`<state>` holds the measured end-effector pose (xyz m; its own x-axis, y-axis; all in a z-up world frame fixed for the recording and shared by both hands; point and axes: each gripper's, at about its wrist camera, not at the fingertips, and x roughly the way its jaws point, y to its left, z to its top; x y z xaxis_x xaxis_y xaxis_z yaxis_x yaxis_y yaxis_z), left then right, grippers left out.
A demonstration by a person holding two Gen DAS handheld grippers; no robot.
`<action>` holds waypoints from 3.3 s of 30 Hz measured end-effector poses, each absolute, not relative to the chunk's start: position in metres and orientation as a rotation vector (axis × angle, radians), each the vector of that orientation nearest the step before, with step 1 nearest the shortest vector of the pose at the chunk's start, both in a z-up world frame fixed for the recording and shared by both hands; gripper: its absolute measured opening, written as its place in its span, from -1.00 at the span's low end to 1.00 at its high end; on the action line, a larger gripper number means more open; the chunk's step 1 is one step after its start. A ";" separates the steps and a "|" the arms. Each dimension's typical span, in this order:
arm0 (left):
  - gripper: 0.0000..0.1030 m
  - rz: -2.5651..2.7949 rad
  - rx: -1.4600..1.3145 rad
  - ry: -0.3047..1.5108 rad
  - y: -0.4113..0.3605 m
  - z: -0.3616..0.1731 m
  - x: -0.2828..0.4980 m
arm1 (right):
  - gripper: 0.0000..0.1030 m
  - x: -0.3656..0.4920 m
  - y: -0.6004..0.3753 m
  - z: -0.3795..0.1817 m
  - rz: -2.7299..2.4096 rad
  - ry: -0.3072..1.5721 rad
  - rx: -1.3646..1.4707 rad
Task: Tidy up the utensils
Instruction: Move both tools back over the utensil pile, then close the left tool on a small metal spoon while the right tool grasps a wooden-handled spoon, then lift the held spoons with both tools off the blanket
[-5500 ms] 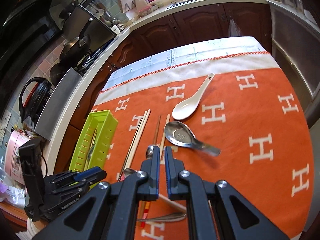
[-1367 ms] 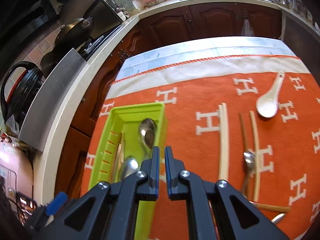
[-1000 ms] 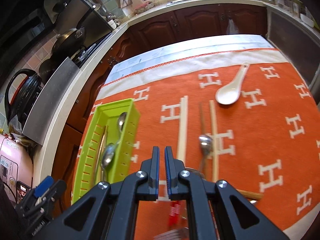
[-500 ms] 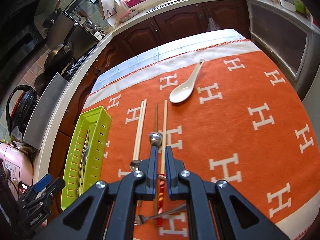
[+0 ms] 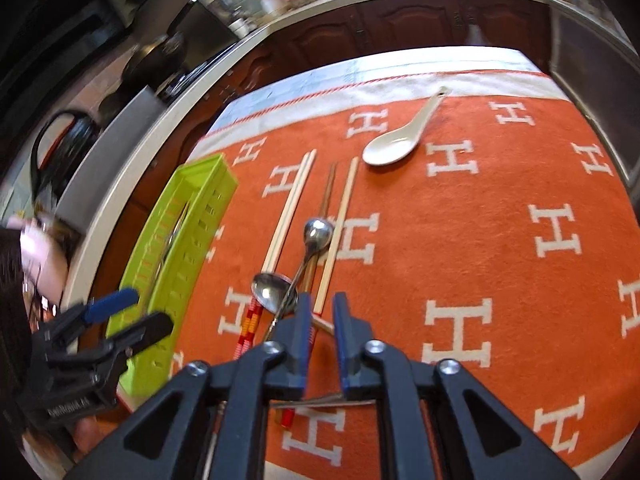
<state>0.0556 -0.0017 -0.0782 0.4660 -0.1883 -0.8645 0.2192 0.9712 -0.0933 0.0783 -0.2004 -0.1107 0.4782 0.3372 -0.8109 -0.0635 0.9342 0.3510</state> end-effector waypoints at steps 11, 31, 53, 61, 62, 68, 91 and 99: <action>0.44 -0.285 0.012 1.071 -0.020 -0.075 0.084 | -0.52 0.082 -0.175 -0.133 0.434 1.081 -0.079; -0.51 -0.421 0.110 1.216 -0.080 -0.125 0.127 | -0.70 0.076 -0.185 -0.139 0.533 1.018 -0.075; -0.97 -0.431 0.059 1.174 -0.087 -0.127 0.137 | -0.79 0.074 -0.184 -0.139 0.574 1.017 -0.039; -0.99 -0.392 -0.064 1.105 -0.038 -0.092 0.134 | -0.87 0.074 -0.181 -0.137 0.565 1.019 -0.039; -0.99 -0.391 -0.073 1.099 -0.033 -0.088 0.132 | -0.87 0.076 -0.182 -0.136 0.563 1.020 -0.036; -0.99 -0.392 -0.085 1.095 -0.015 -0.084 0.120 | -0.87 0.071 -0.178 -0.125 0.539 0.994 -0.047; -0.92 -0.484 -0.092 1.210 -0.060 -0.132 0.127 | -0.86 0.057 -0.220 -0.134 0.343 1.092 -0.114; -0.82 -0.450 -0.117 1.233 -0.061 -0.146 0.139 | -0.85 0.060 -0.226 -0.134 0.357 1.095 -0.060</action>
<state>0.1385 -0.0609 -0.1465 0.2565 -0.3932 -0.8829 0.2686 0.9065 -0.3257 0.0604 -0.2263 -0.1345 0.4074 0.2540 -0.8772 -0.3125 0.9413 0.1275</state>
